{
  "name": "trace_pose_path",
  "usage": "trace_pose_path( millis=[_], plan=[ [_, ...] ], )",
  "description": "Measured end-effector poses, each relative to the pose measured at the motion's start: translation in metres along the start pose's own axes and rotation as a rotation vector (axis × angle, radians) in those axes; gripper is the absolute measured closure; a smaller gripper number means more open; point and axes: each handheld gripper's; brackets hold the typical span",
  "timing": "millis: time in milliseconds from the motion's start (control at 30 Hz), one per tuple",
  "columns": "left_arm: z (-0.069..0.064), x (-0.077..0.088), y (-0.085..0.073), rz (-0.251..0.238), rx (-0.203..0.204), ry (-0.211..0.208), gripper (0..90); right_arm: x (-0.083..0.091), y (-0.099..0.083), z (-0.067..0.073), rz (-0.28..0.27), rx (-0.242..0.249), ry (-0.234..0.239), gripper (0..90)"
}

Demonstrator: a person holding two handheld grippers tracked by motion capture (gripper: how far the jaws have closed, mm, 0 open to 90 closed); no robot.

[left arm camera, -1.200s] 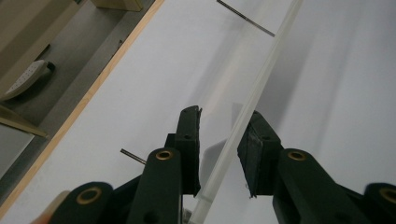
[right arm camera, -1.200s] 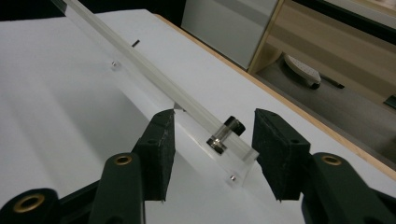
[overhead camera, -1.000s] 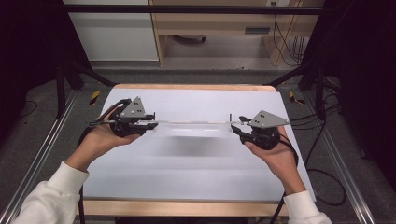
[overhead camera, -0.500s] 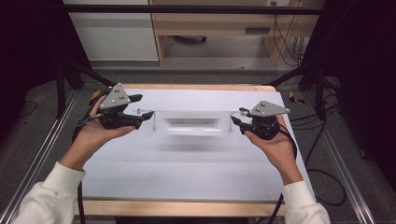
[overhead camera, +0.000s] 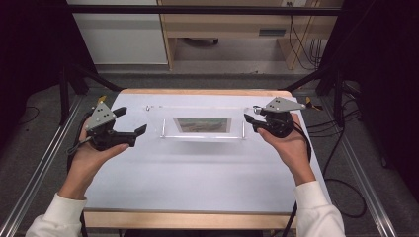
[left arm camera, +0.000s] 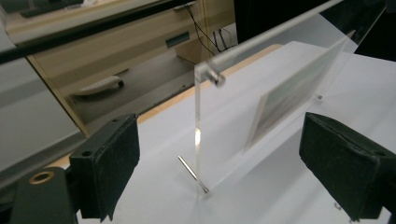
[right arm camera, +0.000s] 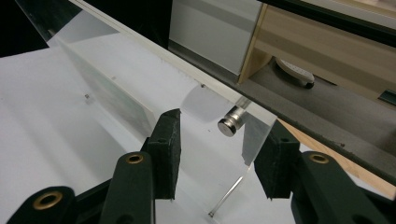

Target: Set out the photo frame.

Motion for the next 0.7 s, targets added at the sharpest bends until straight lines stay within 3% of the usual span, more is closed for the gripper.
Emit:
trace_pose_path(
  millis=[100,167,433,700],
  plan=[
    [0.001,-0.007,-0.012,0.032,0.031,0.000,11.6,-0.002,0.002,-0.003,-0.005,-0.009,0.001,55.7],
    [0.003,-0.013,-0.020,0.068,0.018,0.009,11.5,-0.003,0.002,-0.006,-0.012,-0.015,0.004,55.6],
    [0.004,-0.020,-0.054,0.153,0.045,0.022,11.5,-0.007,0.004,-0.014,-0.041,-0.037,0.009,55.3],
    [0.007,-0.024,-0.069,0.199,0.046,0.032,11.4,-0.012,0.007,-0.021,-0.047,-0.055,0.006,55.0]
  ],
)
Point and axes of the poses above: each handheld gripper's, and its own axes: x roughly backward along the jaws, y roughly out of its top, z roughly to its left, and after that the axes turned 14 degrees about y, right-handed
